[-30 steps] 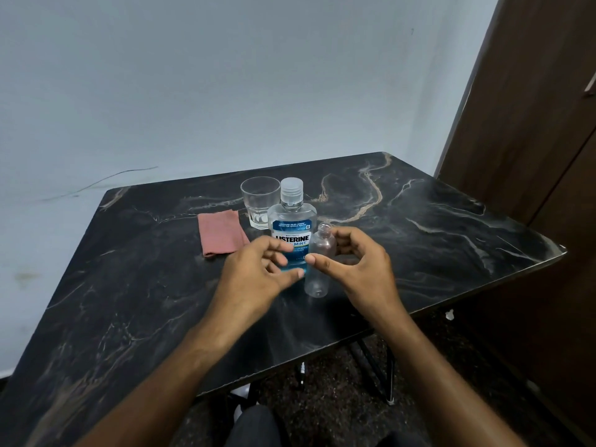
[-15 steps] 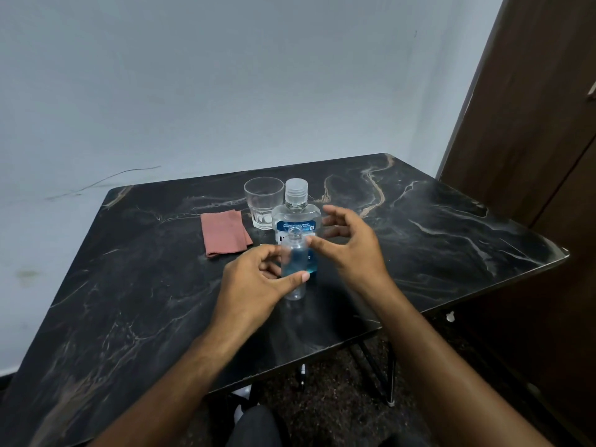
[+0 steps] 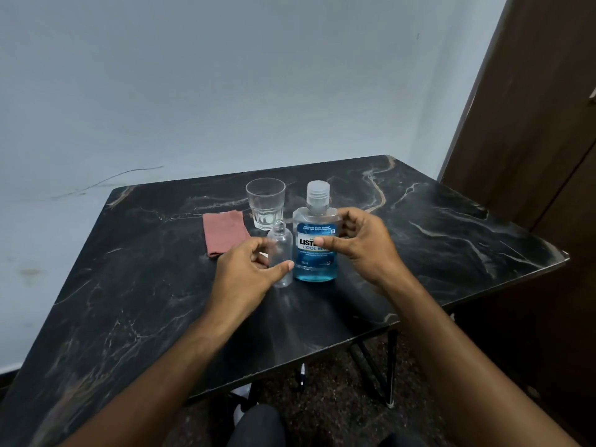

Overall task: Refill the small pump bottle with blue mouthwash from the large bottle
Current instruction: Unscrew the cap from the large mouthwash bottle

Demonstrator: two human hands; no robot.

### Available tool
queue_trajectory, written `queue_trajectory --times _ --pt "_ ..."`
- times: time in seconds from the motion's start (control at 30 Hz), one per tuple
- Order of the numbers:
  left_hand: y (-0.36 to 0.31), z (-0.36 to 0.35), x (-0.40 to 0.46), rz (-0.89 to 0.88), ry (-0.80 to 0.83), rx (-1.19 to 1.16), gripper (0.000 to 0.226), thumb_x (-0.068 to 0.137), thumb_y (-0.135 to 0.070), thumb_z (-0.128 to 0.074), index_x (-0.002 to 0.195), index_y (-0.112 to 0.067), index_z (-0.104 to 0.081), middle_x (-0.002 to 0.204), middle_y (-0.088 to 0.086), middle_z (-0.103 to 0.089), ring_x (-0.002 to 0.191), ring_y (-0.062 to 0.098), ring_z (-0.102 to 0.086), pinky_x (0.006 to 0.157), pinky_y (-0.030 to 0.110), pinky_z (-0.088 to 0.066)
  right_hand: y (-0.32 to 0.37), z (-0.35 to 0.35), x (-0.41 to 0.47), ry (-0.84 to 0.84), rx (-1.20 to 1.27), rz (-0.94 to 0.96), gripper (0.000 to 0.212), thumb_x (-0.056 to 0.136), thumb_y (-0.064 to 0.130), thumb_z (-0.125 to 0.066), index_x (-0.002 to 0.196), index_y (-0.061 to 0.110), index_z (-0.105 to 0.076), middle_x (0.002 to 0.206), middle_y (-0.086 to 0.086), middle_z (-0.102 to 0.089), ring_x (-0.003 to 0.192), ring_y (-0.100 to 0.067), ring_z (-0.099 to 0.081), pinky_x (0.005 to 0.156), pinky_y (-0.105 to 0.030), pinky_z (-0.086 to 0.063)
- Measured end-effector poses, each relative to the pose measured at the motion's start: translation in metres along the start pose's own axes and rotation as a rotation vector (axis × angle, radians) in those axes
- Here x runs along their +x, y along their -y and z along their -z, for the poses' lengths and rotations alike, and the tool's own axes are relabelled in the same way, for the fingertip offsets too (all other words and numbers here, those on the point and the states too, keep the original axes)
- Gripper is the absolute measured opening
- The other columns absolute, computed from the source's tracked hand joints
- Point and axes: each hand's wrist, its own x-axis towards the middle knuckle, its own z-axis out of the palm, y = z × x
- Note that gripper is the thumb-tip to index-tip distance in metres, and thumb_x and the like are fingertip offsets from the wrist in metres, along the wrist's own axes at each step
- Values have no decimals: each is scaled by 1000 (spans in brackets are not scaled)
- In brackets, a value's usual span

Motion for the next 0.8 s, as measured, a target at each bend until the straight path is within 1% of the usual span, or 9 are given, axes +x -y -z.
queue_trajectory --times 0.13,0.27,0.37,0.43,0.5,0.57,0.63,0.7,0.8 --pt "3 -4 9 31 23 20 36 74 -27 -89 105 -23 -71 86 0 -74 80 23 -74 77 35 -62 -1 14 -8 7 -18 2 51 64 9 -86 111 5 -67 105 -6 -78 99 -17 -75 81 -26 -60" --pt "6 -7 12 35 31 64 42 74 -31 -88 111 -18 -71 86 -1 -74 78 18 -74 72 26 -59 1 23 -11 32 -34 -6 59 59 13 -86 114 3 -66 108 -8 -78 103 -20 -74 88 -34 -61" --pt "8 -7 11 23 38 73 45 74 -33 -88 114 -20 -71 87 -5 -73 79 13 -73 75 29 -61 3 24 -10 45 -44 -28 54 61 10 -86 111 7 -66 108 -8 -77 104 -23 -73 90 -38 -60" --pt "8 -4 10 5 56 83 57 72 -35 -90 122 -22 -67 99 -4 -71 88 12 -70 81 29 -60 7 25 -11 70 -74 -46 51 65 3 -87 112 9 -65 109 -7 -76 105 -23 -73 88 -35 -60" --pt "6 -1 8 -22 66 76 82 67 -34 -93 139 -26 -54 118 -2 -63 101 12 -63 88 25 -56 17 28 -13 117 -123 -72 58 68 1 -87 120 13 -63 114 -4 -73 106 -20 -71 83 -27 -61" --pt "2 2 4 -95 26 66 99 65 -35 -93 149 -28 -42 133 -4 -52 115 13 -55 100 27 -49 31 33 -14 127 -214 -53 70 66 13 -90 129 20 -59 121 3 -67 109 -14 -67 82 -21 -59" --pt "-9 5 2 -254 -46 105 92 69 -40 -90 148 -32 -43 140 -6 -49 128 12 -47 107 26 -40 47 34 -15 50 -294 35 64 68 30 -89 126 23 -62 119 5 -67 107 -10 -65 81 -20 -58" --pt "-26 7 5 -422 -70 189 73 75 -48 -82 141 -33 -53 138 -8 -53 131 10 -43 110 26 -36 62 26 -14 -95 -368 147 45 75 44 -84 112 22 -70 105 4 -71 96 -11 -67 74 -21 -58" --pt "-52 -3 17 -479 -39 274 46 80 -53 -75 121 -32 -69 123 -12 -66 124 12 -50 107 44 -40 73 9 -7 -271 -620 302 38 79 54 -78 96 19 -72 86 5 -68 78 -10 -62 64 -23 -50"
